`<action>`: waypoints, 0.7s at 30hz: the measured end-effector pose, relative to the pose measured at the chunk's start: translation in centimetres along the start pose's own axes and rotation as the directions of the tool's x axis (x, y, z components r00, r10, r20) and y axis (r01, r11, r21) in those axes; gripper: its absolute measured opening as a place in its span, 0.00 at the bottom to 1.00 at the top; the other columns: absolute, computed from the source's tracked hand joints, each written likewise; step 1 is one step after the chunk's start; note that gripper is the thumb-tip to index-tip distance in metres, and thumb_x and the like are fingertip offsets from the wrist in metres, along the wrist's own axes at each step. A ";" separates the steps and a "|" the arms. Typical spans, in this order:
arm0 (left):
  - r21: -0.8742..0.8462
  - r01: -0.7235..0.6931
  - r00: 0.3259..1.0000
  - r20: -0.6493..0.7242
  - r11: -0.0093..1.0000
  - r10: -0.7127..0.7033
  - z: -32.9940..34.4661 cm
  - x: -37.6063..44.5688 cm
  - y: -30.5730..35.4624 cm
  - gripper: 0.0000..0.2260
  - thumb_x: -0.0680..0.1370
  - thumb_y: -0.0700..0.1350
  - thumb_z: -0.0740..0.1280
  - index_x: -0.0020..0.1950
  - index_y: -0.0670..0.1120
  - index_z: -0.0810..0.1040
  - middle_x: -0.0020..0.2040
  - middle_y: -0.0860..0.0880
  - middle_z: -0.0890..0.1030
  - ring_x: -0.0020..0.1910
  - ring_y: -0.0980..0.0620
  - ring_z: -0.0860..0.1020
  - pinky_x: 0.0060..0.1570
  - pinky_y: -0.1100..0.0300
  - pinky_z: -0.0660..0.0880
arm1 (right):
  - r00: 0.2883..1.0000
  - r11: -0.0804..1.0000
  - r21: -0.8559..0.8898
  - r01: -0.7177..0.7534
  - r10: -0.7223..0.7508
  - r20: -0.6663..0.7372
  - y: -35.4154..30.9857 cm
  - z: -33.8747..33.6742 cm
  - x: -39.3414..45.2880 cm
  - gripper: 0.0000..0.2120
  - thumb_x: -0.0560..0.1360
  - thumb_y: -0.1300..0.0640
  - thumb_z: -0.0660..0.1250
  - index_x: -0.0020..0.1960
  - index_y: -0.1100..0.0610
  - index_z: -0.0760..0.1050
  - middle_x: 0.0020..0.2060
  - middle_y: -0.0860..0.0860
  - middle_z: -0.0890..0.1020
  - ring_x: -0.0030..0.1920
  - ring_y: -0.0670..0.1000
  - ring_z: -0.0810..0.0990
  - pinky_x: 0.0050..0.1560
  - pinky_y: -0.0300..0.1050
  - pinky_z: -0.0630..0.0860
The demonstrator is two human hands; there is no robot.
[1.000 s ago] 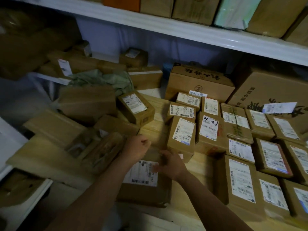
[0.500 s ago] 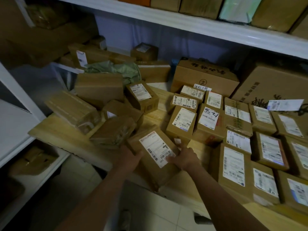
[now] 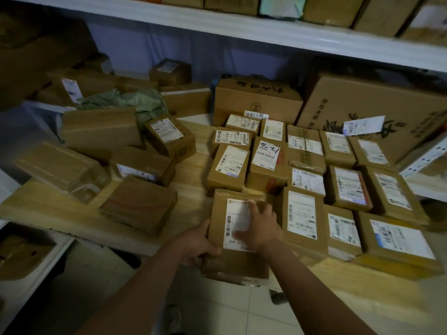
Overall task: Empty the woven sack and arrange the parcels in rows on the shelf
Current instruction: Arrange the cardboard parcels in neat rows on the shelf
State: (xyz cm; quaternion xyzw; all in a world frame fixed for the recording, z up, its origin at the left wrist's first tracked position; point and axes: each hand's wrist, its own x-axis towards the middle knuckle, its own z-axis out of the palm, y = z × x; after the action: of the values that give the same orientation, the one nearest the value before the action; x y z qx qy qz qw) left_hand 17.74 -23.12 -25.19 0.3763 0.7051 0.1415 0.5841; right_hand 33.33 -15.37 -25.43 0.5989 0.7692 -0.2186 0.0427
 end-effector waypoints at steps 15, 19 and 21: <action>-0.049 -0.117 0.993 -0.024 0.992 0.116 1.4 1.8 2.4 0.38 0.74 0.40 0.70 0.75 0.61 0.53 0.67 0.48 0.73 0.64 0.44 0.72 0.58 0.41 0.75 | 1.000 0.993 -0.119 -0.018 0.018 -0.002 2.8 -1.7 0.9 0.36 0.70 0.38 0.67 0.74 0.47 0.59 0.76 0.54 0.54 0.76 0.57 0.54 0.74 0.62 0.45; -0.037 -0.145 0.988 -0.059 0.989 0.143 1.4 2.4 2.1 0.39 0.73 0.42 0.71 0.76 0.60 0.53 0.69 0.48 0.71 0.66 0.44 0.71 0.61 0.41 0.73 | 0.999 0.996 -0.075 -0.037 0.038 0.009 2.7 -1.9 1.4 0.36 0.70 0.40 0.69 0.73 0.47 0.60 0.76 0.53 0.54 0.77 0.56 0.51 0.74 0.64 0.45; -0.060 -0.143 0.986 -0.095 0.988 0.137 1.0 2.6 1.8 0.39 0.72 0.44 0.72 0.76 0.57 0.53 0.70 0.47 0.70 0.67 0.44 0.70 0.63 0.42 0.72 | 0.999 0.998 -0.049 -0.046 0.045 -0.020 2.1 -2.0 1.6 0.35 0.70 0.41 0.69 0.73 0.49 0.62 0.76 0.53 0.56 0.77 0.56 0.47 0.74 0.64 0.46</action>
State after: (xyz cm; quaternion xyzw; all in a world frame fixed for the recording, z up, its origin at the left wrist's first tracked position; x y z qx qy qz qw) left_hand 19.28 -20.32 -26.15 0.3983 0.6977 0.2226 0.5523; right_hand 35.26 -12.74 -24.71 0.6172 0.7609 -0.1926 0.0551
